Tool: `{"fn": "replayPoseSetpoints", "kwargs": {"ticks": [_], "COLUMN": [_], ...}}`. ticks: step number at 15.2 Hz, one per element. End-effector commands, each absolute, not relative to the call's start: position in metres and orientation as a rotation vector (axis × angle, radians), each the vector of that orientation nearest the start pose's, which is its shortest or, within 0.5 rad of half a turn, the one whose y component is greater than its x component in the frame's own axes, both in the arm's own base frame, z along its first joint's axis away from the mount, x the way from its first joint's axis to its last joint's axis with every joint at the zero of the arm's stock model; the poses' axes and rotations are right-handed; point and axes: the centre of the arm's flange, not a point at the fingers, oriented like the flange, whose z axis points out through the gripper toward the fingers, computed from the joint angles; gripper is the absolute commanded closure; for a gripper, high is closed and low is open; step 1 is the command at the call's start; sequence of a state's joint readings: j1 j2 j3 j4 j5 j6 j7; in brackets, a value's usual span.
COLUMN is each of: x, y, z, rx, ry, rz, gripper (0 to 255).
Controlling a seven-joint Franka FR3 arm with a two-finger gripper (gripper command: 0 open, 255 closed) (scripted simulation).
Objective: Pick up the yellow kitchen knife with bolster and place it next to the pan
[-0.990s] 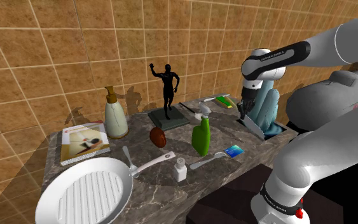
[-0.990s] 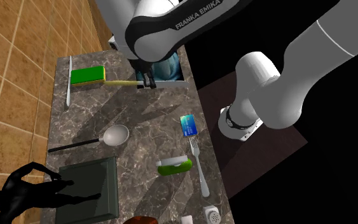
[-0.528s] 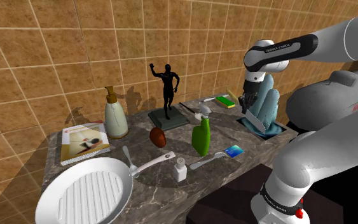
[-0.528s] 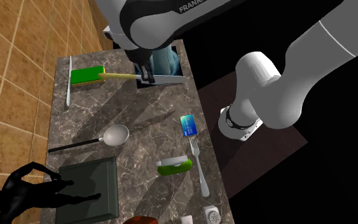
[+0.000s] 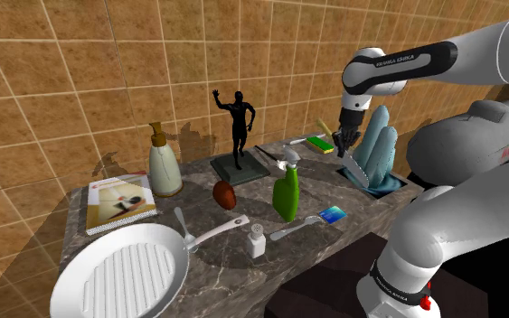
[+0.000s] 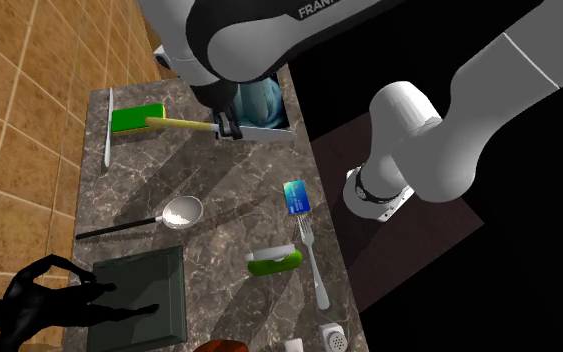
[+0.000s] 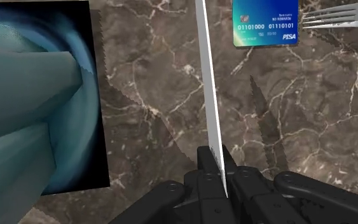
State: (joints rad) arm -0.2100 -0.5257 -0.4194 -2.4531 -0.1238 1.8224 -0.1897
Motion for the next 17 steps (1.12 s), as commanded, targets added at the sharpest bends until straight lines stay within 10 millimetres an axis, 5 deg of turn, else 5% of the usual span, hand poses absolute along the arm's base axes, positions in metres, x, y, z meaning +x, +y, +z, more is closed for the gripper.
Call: {"fn": "replayPoseSetpoints", "kwargs": {"ticks": [1,17], "x": [0.317,0.422], "y": [-0.217,-0.033], "z": [0.457,0.457], "rx": [-2.962,-2.962], "ry": [0.502,0.502], "rz": [0.143,0.143], "gripper": [255,255]}}
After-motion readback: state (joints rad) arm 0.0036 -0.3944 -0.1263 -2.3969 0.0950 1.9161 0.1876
